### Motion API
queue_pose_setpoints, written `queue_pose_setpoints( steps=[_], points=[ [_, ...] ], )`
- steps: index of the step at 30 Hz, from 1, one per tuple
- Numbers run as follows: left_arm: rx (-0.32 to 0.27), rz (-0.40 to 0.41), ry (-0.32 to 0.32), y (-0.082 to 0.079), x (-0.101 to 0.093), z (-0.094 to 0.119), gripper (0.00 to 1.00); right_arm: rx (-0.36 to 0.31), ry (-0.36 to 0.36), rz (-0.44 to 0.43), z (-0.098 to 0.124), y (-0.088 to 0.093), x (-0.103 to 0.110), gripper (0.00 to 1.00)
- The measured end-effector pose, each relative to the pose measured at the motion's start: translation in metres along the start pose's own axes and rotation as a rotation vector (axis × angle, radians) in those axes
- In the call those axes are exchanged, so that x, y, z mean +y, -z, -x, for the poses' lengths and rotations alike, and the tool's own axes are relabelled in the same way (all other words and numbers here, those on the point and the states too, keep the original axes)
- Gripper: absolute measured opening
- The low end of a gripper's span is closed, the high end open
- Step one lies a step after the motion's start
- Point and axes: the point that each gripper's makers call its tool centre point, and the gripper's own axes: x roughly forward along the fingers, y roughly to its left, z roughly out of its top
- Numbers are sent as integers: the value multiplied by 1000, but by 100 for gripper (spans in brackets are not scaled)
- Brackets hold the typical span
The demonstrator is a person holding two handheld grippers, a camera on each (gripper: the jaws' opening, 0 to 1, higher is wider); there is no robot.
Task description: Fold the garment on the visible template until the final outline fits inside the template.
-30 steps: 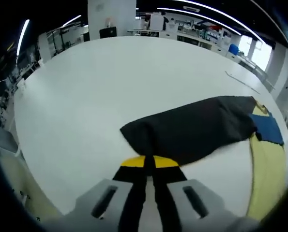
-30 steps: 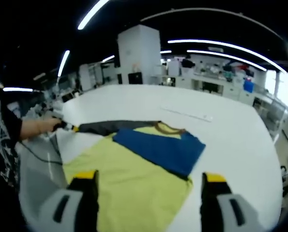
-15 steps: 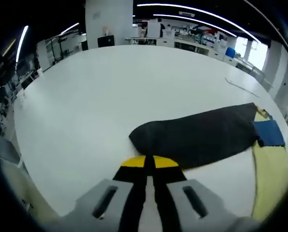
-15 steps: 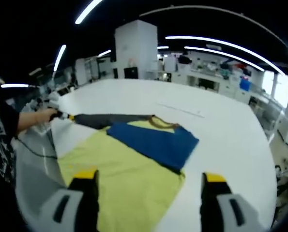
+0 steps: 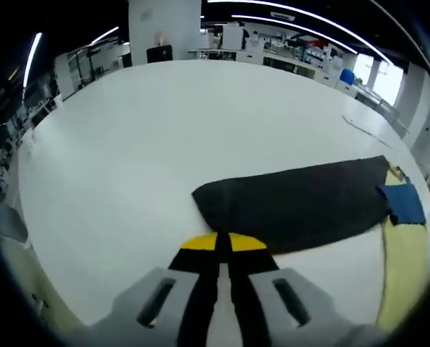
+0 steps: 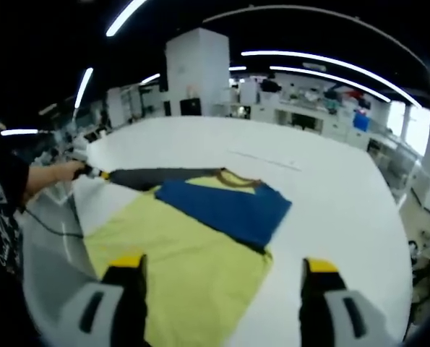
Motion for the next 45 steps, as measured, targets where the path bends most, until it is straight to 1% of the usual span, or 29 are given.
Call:
queue_pose_setpoints(
  steps=[3,8,12,16,18,20,24,25,27,29,33,34,37,40,43,44,45],
  points=[
    [-2,5,4,-1,0,0,0,12,2,13,1,3,2,89],
    [-25,11,19,-11,-2,5,0,18,8,23,2,6,0,94],
    [-66,-1,39,-22,-11,14,0,-1,-1,5,4,4,2,95],
    [-81,-17,50,-28,-17,18,0,7,-6,11,4,7,6,95],
    [-120,-17,78,-37,-27,24,0,13,-8,14,4,8,8,95],
    [-131,-17,84,-43,-31,27,0,13,-10,13,4,9,8,95],
    [-142,-26,99,-50,-39,30,0,-2,-13,7,5,6,8,95],
    [-147,-7,116,-53,-44,32,0,-5,-14,11,4,6,8,95],
    [-154,3,135,-57,-50,34,0,-7,-16,13,5,5,8,95],
    [-152,-4,140,-60,-56,37,0,-6,-18,14,5,5,9,95],
    [-165,-3,176,-69,-68,41,0,-1,-19,13,4,6,10,95],
    [-180,-11,194,-73,-74,43,0,0,-22,15,4,6,11,95],
    [-194,-20,220,-80,-85,50,0,-1,-24,16,4,6,11,95],
    [-214,-44,249,-91,-98,56,0,-3,-29,17,3,5,13,95],
    [-231,-72,266,-101,-109,63,0,2,-35,21,2,6,15,95],
    [-235,-75,268,-102,-111,64,0,1,-37,23,2,6,16,96],
    [-248,-82,278,-108,-115,67,0,1,-39,23,2,6,16,96]
  ],
)
